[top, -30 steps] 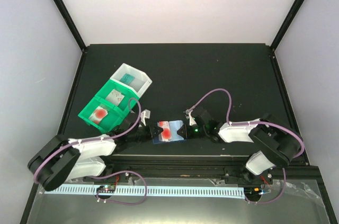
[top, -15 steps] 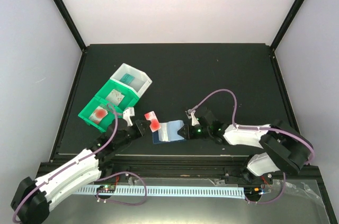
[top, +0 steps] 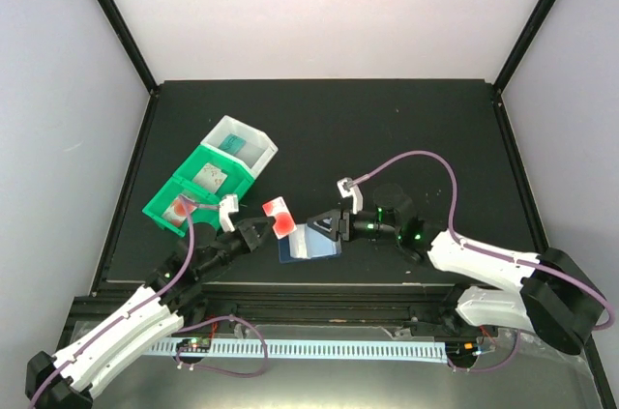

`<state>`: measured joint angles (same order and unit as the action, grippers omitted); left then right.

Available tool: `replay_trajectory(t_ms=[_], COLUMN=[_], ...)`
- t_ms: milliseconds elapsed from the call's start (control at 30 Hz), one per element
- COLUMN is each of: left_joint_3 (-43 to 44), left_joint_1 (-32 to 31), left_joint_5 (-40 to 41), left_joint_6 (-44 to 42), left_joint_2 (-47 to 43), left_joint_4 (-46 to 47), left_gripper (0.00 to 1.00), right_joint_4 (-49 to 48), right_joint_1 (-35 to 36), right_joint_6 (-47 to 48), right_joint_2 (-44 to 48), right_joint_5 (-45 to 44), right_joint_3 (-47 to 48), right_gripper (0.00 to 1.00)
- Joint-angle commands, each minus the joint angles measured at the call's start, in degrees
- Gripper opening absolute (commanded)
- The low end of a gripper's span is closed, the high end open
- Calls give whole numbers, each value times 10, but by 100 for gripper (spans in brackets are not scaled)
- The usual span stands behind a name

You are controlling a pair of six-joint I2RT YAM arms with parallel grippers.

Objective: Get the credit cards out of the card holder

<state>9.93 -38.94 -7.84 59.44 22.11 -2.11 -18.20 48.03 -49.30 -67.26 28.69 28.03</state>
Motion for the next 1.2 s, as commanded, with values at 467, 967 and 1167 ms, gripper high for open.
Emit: replay_trajectory(t_ms=[467, 967, 1167], left_joint_3=[10, 1, -1], left_joint_1=[3, 3, 3], left_joint_5=[-101, -106, -126], left_joint_6=[46, 68, 53], left_joint_2=[17, 32, 34], left_joint_4=[158, 192, 182], left_gripper=[1, 2, 3], right_joint_4=[-296, -354, -349], right_joint_1=[3, 10, 11], right_joint_6=[-146, -172, -150], right_joint_2=[-93, -109, -91], right_joint_5=[116, 134, 137], right_joint_3=[-16, -15, -27], right_gripper=[69, 25, 2])
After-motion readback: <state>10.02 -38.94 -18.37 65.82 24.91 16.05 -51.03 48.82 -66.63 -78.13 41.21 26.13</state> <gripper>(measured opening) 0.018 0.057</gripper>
